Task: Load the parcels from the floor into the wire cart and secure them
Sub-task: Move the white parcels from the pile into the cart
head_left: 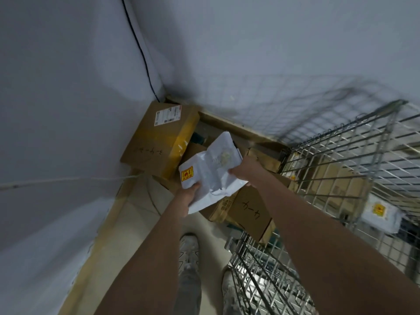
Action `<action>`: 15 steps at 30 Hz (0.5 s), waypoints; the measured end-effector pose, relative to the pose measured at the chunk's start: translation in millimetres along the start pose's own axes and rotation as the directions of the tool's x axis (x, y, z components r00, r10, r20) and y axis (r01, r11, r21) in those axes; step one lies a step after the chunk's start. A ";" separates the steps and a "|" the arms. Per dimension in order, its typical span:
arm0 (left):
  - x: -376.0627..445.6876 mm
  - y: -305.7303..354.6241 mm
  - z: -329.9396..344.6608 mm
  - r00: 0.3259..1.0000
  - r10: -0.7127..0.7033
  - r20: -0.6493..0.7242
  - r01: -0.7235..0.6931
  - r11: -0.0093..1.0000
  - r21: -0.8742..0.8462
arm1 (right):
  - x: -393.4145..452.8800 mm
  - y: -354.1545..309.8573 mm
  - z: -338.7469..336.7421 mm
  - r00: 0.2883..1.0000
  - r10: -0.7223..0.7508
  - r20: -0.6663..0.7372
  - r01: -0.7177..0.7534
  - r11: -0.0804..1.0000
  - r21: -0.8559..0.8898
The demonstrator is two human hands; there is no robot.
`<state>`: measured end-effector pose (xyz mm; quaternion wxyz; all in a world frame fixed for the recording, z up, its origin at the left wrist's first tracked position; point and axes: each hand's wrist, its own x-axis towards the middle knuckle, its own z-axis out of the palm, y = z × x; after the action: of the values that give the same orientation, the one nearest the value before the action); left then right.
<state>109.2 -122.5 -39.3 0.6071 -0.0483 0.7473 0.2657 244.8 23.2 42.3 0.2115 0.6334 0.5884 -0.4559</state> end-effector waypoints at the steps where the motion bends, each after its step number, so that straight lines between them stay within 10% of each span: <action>1: -13.4 1.6 -1.8 1.000 -0.008 0.000 0.008 1.000 -0.006 | -15.6 -3.6 -10.7 1.000 -0.010 0.002 0.010 1.000 0.029; 15: -295.1 74.0 20.8 0.989 0.149 0.005 -0.149 0.985 0.084 | -304.5 17.2 -168.3 0.946 -0.214 -0.244 0.292 0.890 0.350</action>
<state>174.5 -123.7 258.6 0.5866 0.0330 0.7598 0.2785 349.2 -13.4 372.6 -0.0368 0.6222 0.5842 -0.5198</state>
